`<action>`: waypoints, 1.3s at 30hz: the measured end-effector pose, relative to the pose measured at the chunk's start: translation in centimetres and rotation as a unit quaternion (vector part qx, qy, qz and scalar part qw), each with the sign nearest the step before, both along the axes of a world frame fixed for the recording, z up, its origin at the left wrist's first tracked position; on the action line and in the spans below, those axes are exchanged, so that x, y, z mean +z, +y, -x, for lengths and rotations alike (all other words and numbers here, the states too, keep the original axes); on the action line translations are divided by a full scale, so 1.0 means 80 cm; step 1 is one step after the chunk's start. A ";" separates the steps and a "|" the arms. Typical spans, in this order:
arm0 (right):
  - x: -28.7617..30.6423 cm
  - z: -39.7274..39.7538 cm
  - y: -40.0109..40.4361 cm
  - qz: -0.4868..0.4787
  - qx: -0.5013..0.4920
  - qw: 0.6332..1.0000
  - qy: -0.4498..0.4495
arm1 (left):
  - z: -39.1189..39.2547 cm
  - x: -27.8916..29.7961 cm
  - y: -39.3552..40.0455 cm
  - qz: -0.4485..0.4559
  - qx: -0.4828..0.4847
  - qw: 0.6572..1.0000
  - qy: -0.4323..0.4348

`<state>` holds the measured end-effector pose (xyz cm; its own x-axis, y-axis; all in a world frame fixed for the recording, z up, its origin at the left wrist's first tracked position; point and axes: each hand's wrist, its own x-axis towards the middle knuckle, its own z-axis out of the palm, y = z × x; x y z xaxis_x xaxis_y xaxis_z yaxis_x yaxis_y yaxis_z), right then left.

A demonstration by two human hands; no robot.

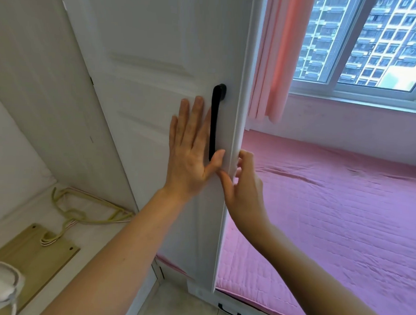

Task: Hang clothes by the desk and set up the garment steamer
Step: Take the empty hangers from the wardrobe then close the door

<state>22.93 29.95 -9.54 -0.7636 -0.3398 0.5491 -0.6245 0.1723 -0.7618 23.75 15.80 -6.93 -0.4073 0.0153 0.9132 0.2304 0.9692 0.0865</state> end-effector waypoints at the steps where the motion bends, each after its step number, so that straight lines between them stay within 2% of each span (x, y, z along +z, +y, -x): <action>1: 0.000 0.002 0.001 0.003 0.003 1.000 0.001 | 0.005 -0.002 0.001 -0.001 0.003 1.000 0.009; 7: -0.004 0.024 0.000 0.007 0.018 1.000 0.002 | 0.034 -0.009 0.005 -0.001 0.031 0.999 0.041; 17: 0.000 0.131 -0.007 0.016 0.020 1.000 -0.004 | 0.119 -0.013 0.008 0.020 0.130 0.991 0.013; 22: -0.011 0.198 -0.020 0.015 0.038 0.998 -0.043 | 0.170 -0.016 -0.002 0.036 0.175 0.984 0.003; 39: -0.003 0.350 -0.099 0.040 0.143 0.984 -0.095 | 0.292 -0.020 -0.059 0.056 0.291 0.955 0.006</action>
<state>-5.11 22.04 -9.77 -0.7345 -0.5170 0.4396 -0.4838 -0.0553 -0.8734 0.40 11.11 -8.51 -0.3663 -0.1135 0.9236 -0.3500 0.9365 -0.0238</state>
